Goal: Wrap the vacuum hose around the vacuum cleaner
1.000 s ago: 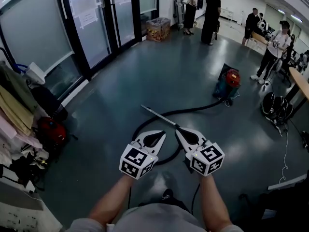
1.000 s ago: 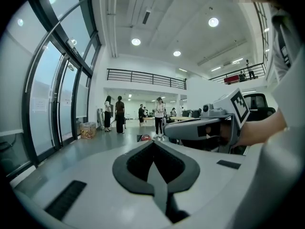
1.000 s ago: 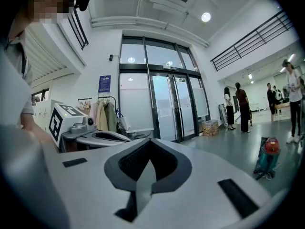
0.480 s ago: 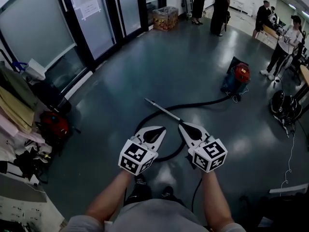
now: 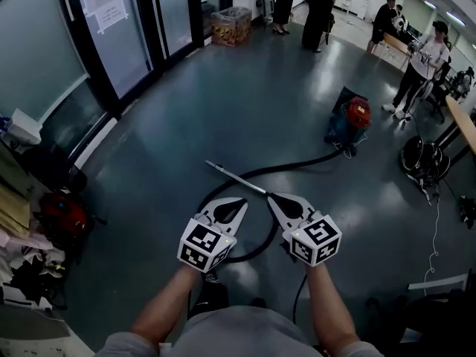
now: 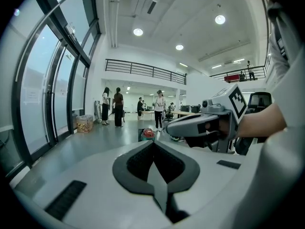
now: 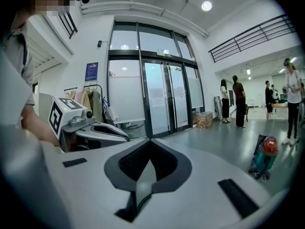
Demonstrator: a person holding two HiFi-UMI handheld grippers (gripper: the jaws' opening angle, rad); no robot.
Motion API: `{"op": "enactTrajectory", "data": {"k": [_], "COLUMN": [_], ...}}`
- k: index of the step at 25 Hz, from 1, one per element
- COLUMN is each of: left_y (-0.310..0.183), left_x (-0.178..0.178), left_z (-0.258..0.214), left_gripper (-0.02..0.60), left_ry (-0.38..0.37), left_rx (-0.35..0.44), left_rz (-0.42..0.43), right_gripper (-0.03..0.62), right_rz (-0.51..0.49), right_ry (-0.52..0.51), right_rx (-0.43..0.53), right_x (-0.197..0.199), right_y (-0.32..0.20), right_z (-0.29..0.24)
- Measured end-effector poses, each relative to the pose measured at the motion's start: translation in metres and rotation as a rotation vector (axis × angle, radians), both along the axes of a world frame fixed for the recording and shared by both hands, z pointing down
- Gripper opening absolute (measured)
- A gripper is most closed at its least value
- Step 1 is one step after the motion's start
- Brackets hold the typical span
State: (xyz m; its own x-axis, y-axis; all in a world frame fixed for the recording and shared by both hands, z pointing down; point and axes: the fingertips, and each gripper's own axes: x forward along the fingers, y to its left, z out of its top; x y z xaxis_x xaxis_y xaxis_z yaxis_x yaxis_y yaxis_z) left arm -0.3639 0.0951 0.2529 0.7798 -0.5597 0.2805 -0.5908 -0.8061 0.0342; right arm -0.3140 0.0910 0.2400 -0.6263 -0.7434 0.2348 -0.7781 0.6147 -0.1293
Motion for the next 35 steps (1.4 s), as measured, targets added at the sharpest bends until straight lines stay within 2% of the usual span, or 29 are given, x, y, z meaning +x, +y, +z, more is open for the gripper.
{"op": "enactTrajectory", "data": {"k": [7, 11, 15, 23, 35], "left_y": [-0.066, -0.093, -0.112, -0.149, -0.216], "left_x": [-0.035, -0.054, -0.059, -0.027, 0.056], "left_z": [0.01, 0.01, 0.013, 0.024, 0.018], "left_gripper": [0.006, 0.006, 0.006, 0.007, 0.007], "left_ry": [0.013, 0.055, 0.061, 0.037, -0.003], "left_rx": [-0.017, -0.019, -0.01, -0.019, 0.014], "left_rz": [0.073, 0.121, 0.144, 0.124, -0.019], "right_gripper": [0.003, 0.003, 0.003, 0.003, 0.003], "right_rz": [0.061, 0.093, 0.088, 0.04, -0.109], "right_ry": [0.035, 0.069, 0.09, 0.09, 0.075], "right_rx": [-0.039, -0.058, -0.068, -0.065, -0.005], "right_x": [-0.037, -0.054, -0.063, -0.034, 0.047], "right_y": [-0.064, -0.092, -0.11, -0.153, -0.22], "right_z": [0.012, 0.015, 0.017, 0.026, 0.023]}}
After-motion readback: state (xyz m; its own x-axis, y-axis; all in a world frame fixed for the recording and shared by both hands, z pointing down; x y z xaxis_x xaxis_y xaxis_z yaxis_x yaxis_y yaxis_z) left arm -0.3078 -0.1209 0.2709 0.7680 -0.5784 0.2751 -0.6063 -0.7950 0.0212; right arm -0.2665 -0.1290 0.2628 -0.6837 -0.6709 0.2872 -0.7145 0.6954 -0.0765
